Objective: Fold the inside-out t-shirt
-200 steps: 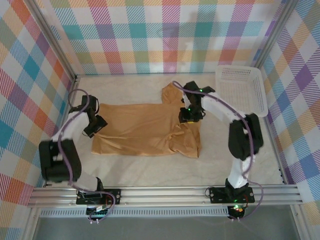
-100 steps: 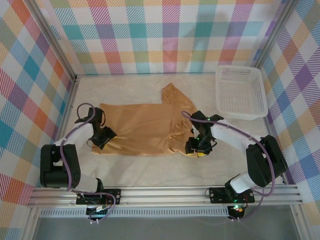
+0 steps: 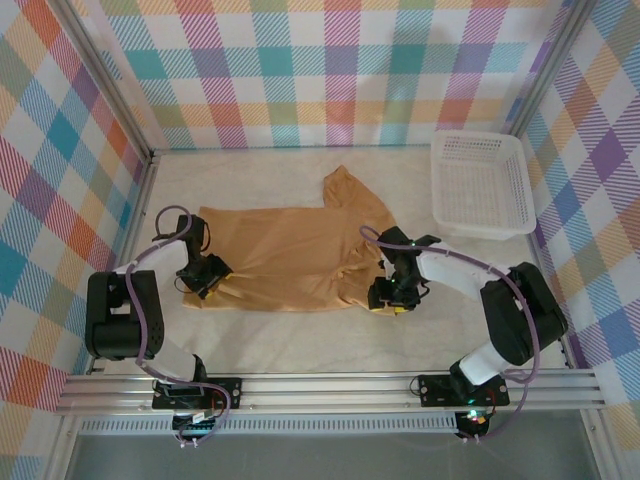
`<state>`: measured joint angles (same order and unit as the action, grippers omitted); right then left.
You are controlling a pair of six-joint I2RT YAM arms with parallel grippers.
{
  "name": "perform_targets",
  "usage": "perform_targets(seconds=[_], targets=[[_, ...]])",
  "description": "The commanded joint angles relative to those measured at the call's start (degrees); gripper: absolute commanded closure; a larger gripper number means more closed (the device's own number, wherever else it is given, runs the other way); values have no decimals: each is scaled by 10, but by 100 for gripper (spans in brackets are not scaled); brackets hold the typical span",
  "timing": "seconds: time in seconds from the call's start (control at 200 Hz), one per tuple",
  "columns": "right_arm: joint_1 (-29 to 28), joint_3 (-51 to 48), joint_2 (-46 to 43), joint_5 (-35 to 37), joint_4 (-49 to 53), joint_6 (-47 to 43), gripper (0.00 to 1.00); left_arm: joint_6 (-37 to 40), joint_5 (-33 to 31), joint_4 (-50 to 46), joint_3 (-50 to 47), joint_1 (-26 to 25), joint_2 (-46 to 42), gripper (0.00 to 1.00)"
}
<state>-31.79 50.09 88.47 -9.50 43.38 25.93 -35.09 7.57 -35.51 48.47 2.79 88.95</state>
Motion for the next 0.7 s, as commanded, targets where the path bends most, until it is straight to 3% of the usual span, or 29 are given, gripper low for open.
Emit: perform_targets(seconds=[0.0, 0.085, 0.16, 0.405, 0.695], targets=[[2, -4, 2, -13, -10, -7, 65, 11, 2, 4, 16, 12, 18, 45], [2, 15, -7, 7, 27, -7, 89, 20, -16, -8, 28, 16, 38, 45], [5, 40, -18, 28, 81, -7, 100, 34, -49, -37, 43, 27, 57, 45], [23, 80, -33, 14, 189, -26, 100, 45, -88, -56, 58, 67, 77, 45], [24, 57, -8, -27, 190, -35, 100, 52, -88, -58, 56, 67, 71, 46]])
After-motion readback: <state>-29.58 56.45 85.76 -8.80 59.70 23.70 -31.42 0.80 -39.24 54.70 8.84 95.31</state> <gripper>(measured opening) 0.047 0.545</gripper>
